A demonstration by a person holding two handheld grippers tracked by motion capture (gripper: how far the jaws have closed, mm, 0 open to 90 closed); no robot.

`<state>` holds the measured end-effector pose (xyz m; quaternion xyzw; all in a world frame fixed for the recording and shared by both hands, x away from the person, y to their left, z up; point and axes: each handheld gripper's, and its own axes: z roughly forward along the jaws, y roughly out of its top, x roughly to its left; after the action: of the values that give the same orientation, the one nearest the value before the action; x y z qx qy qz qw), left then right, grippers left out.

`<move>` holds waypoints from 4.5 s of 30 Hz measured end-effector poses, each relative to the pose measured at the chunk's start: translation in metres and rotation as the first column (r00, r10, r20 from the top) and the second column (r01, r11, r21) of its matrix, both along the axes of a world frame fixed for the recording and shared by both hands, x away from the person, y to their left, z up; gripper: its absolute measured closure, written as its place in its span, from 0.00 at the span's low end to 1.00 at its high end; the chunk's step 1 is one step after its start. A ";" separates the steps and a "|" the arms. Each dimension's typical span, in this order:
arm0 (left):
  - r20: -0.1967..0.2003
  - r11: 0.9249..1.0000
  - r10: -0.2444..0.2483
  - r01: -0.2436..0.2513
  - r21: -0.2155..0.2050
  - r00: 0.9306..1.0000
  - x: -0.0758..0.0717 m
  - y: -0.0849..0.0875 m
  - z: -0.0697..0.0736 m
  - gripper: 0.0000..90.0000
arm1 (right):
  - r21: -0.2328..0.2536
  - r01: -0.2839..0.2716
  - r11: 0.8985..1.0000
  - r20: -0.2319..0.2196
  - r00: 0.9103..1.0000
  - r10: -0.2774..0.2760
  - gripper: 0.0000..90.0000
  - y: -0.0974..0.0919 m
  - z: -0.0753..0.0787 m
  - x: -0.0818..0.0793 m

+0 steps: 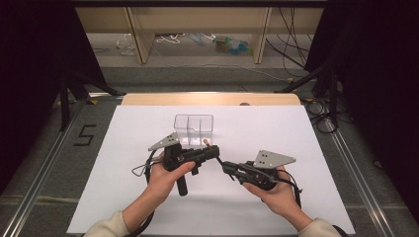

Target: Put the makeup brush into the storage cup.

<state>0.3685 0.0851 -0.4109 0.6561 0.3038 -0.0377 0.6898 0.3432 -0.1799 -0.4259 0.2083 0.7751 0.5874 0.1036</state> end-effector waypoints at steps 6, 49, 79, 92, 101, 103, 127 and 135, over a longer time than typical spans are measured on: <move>0.075 0.996 0.026 -0.031 0.078 0.997 -0.005 -0.002 0.006 0.93 | -0.014 0.012 1.000 -0.001 1.000 -0.012 0.82 0.002 -0.003 0.002; 0.292 0.934 0.124 -0.211 0.289 0.948 -0.006 0.017 0.028 0.93 | -0.031 0.052 0.998 -0.019 0.998 -0.053 0.38 -0.011 -0.007 0.005; 0.327 0.903 0.141 -0.257 0.345 0.934 0.007 0.019 0.035 0.93 | -0.014 0.080 0.997 -0.011 0.997 -0.080 0.36 -0.029 0.001 -0.002; 0.335 0.889 0.160 -0.283 0.360 0.929 0.015 0.024 0.038 0.93 | -0.003 0.105 0.994 0.000 0.994 -0.105 0.34 -0.042 0.000 -0.005; 0.338 0.881 0.162 -0.291 0.374 0.927 0.020 0.025 0.039 0.93 | -0.009 0.109 0.994 0.006 0.994 -0.109 0.33 -0.047 -0.001 -0.006; 0.337 0.880 0.163 -0.291 0.376 0.927 0.021 0.026 0.039 0.93 | -0.002 0.107 0.994 0.007 0.994 -0.107 0.33 -0.047 -0.001 -0.006; 0.342 0.871 0.175 -0.307 0.384 0.923 0.033 0.022 0.041 0.93 | -0.006 0.115 0.993 0.004 0.993 -0.115 0.33 -0.053 -0.004 -0.008; 0.350 0.868 0.177 -0.314 0.385 0.920 0.036 0.024 0.043 0.93 | -0.005 0.122 0.993 0.006 0.993 -0.122 0.33 -0.054 -0.005 -0.009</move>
<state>0.4048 0.1092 -0.3683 0.7461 0.2768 0.2212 0.5637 0.3337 -0.2339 -0.4304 0.2532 0.7622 0.5785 0.1420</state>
